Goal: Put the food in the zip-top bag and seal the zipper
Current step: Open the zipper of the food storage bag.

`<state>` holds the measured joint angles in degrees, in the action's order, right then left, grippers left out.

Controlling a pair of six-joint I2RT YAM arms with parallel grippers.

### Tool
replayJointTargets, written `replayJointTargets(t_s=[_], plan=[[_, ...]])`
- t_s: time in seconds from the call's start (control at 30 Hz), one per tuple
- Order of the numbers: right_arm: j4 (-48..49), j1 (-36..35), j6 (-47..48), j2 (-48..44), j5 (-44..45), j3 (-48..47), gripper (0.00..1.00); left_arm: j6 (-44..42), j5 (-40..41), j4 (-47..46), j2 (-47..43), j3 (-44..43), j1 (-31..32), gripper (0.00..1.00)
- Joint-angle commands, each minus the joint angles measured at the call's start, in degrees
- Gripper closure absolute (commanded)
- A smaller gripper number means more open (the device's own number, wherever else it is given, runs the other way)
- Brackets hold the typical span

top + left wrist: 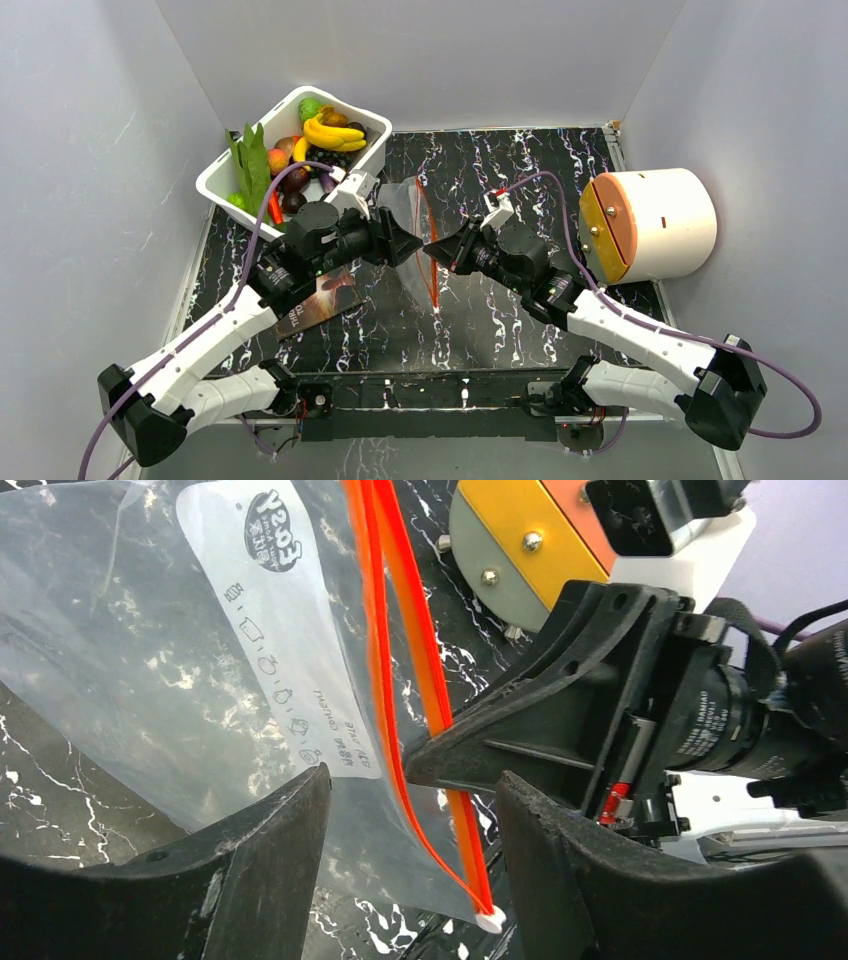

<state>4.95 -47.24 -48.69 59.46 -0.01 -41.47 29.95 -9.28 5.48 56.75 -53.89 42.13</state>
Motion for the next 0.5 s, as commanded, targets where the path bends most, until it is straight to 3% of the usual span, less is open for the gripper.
replayJointTargets(t_s=[0.0, 0.2, 0.37, 0.47], plan=[[5.0, -0.1, -2.9, 0.0, -0.7, -3.3, 1.0, -1.7, 0.1, -2.2, 0.7, -0.5, 0.2, 0.41], [5.4, -0.1, -2.7, 0.7, -1.6, -3.6, 1.0, -2.4, 0.9, -3.7, 2.0, 0.8, 0.2, 0.45], [4.8, -0.1, -2.6, 0.3, -1.2, -3.7, 1.0, -2.5, 0.8, -5.8, 3.0, 1.6, 0.2, 0.55], [4.0, -0.1, -2.1, 0.0, -0.6, -3.8, 1.0, -3.3, 2.0, -5.8, 3.7, 1.4, 0.3, 0.66]])
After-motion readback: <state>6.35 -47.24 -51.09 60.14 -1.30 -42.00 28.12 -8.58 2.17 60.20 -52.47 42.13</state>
